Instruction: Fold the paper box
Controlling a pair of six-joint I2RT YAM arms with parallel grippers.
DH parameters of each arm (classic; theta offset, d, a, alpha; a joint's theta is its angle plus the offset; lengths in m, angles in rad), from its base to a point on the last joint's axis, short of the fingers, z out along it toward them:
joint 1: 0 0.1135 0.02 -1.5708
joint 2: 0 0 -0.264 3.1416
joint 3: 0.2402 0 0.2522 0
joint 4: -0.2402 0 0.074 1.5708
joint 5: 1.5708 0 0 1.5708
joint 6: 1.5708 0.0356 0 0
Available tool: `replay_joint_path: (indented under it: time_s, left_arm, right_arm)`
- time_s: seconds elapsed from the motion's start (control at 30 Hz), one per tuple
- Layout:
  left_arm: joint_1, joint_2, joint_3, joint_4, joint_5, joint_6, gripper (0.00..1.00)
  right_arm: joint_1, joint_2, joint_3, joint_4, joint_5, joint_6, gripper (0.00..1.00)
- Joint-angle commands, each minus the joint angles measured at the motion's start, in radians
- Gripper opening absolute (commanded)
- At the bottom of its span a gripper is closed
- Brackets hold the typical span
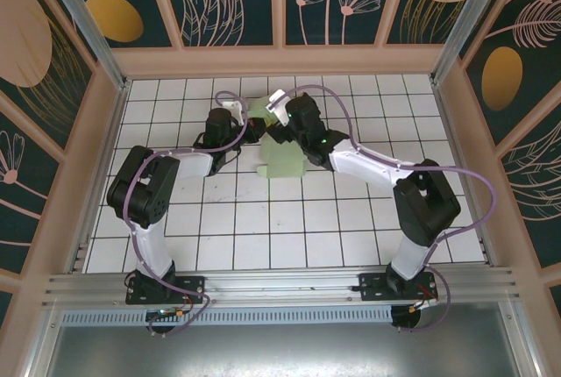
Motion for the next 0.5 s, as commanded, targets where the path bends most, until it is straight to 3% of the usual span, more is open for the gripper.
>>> replay_joint_path:
  time_s: [0.0, 0.33, 0.47]
  left_arm:
    - [-0.002, 0.001, 0.033, -0.004, -0.028, -0.005, 0.0]
    - [-0.001, -0.005, 0.052, -0.084, -0.114, -0.059, 0.0]
    - [-0.002, -0.005, 0.11, -0.265, -0.221, -0.103, 0.0]
  right_arm:
    - [-0.011, -0.098, -0.034, 0.024, -0.057, 0.0, 0.98]
    - [-0.07, -0.241, -0.124, 0.079, -0.219, 0.117, 0.98]
    - [-0.1, -0.259, -0.112, 0.093, -0.208, 0.19, 0.94]
